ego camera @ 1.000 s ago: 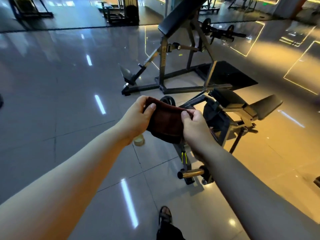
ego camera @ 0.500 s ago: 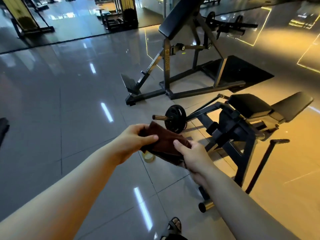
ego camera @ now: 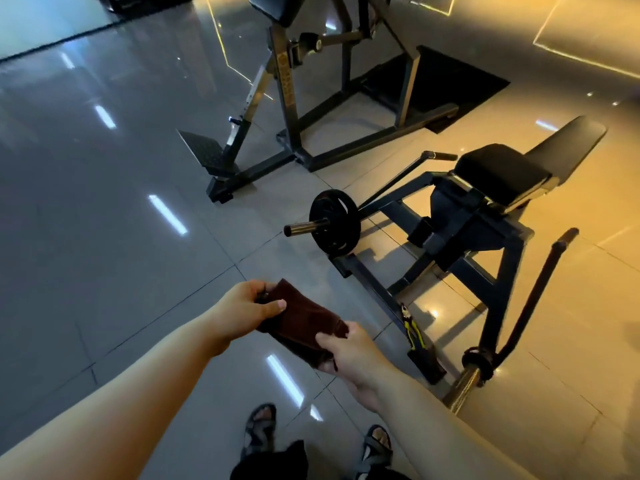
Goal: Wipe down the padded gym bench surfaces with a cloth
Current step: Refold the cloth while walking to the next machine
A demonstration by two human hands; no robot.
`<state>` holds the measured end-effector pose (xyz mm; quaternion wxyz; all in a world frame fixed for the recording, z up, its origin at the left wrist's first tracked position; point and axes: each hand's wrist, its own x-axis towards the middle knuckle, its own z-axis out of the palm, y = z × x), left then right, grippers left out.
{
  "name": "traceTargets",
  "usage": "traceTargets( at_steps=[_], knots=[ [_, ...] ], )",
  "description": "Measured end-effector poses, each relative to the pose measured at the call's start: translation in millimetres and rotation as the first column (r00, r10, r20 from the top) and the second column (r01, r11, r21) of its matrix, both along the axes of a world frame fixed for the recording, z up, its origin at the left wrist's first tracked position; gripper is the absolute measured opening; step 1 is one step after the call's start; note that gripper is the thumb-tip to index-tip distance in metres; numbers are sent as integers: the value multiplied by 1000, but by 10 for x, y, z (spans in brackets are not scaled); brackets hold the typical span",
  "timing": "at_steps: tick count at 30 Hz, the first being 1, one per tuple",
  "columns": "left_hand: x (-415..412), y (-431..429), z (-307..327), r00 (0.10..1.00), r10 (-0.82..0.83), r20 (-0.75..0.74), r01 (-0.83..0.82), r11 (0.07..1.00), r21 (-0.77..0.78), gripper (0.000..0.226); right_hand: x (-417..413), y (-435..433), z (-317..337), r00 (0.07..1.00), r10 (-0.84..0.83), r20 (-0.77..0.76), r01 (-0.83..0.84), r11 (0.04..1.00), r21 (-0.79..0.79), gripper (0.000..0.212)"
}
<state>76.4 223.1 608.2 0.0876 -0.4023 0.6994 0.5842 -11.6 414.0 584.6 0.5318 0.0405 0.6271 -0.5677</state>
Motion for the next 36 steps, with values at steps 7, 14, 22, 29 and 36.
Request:
traceTargets(
  at_steps=[7, 14, 22, 29, 36],
  knots=[
    [94, -1181, -534, 980, -170, 101, 165, 985, 56, 14, 402, -1012, -489, 990, -136, 46, 129, 985, 117, 22],
    [51, -2046, -1158, 928, -318, 196, 308, 948, 83, 13, 730, -1790, -1121, 926, -360, 110, 336, 922, 192, 23],
    [-229, -2229, -1995, 914, -354, 200, 328, 932, 153, 18, 434, -1969, -1889, 928, -374, 4, 356, 888, 290, 13],
    [-492, -2263, -3110, 909, -371, 189, 359, 929, 94, 15, 220, -2050, -3007, 927, -371, -50, 365, 868, 336, 14],
    [-664, -2402, -4939, 899, -383, 211, 392, 920, -4, 23, 78, -2254, -4825, 892, -450, -33, 438, 847, 301, 21]
  ],
)
